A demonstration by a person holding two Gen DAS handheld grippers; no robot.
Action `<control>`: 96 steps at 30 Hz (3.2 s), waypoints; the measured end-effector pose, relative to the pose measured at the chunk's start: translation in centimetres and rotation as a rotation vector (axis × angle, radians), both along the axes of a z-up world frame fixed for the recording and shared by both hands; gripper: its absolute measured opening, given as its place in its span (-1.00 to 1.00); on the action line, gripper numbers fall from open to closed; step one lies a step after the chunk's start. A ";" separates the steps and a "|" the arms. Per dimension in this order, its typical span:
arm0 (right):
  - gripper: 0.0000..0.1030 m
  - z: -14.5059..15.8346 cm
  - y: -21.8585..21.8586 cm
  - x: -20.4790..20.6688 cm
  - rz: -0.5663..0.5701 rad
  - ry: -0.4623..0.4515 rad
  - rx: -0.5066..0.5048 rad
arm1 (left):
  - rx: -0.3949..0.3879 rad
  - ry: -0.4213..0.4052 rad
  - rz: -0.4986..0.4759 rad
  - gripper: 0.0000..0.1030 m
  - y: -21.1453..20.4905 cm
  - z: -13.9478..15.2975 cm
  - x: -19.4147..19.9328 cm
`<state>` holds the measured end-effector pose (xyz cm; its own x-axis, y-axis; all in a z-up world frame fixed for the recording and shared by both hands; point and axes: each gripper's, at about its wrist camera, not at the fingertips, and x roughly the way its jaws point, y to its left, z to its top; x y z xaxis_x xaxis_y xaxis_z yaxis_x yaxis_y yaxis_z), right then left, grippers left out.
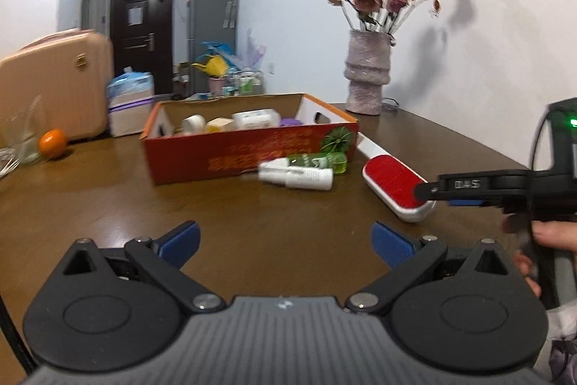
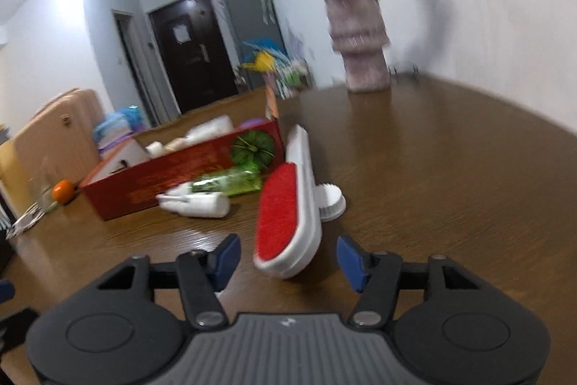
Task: Organize rigid objects
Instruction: 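Grasp the red-and-white lint roller with the right gripper and lift it, then grasp the lint roller's red head with the left gripper from the right gripper, then carry the lint roller over the box with the left gripper and lower it inside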
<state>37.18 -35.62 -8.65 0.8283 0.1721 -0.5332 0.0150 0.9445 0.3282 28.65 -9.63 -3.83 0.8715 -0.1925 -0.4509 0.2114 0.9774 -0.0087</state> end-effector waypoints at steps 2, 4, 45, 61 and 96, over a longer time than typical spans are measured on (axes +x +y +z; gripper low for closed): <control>-0.06 -0.9 -0.5 1.5 -0.016 0.027 0.041 | 0.003 0.018 -0.026 1.00 -0.5 0.1 2.1; -0.29 -1.7 -1.0 2.1 -0.006 0.036 0.115 | -0.023 0.044 -0.035 1.00 -0.7 0.0 4.1; -0.28 -1.2 -0.9 -7.2 -0.094 0.041 -0.173 | -0.229 0.286 -0.120 0.22 3.7 -4.3 3.6; -0.56 -1.6 -0.1 -7.6 0.055 0.091 -0.038 | -0.394 0.329 -0.014 0.32 7.2 -3.5 2.5; -0.73 6.3 0.6 -0.7 0.059 -0.126 0.054 | -0.372 0.037 0.017 -0.01 7.2 5.1 7.5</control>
